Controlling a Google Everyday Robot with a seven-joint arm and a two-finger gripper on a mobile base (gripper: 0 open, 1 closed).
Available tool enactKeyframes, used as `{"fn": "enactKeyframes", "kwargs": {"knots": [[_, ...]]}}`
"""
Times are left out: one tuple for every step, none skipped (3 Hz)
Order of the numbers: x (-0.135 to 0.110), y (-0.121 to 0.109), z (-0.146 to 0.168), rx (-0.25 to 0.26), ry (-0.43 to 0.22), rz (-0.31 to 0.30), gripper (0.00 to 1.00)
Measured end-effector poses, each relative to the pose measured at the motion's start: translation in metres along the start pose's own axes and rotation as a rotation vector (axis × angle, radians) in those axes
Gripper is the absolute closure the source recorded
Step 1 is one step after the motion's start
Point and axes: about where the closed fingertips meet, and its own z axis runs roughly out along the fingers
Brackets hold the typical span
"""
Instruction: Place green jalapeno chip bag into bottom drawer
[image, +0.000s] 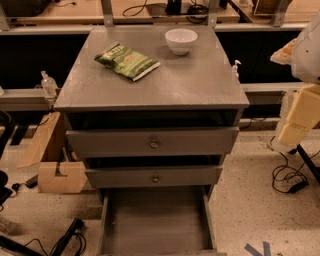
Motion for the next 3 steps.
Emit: {"fn": "enactKeyframes", "kwargs": {"knots": [[0.000, 0.000, 0.000, 0.000, 0.000, 0.000, 0.00], [-0.012, -0.020, 0.019, 0.050, -0.125, 0.016, 0.00], [-0.036, -0.078, 0.043, 0.132, -0.309, 0.048, 0.00]]}}
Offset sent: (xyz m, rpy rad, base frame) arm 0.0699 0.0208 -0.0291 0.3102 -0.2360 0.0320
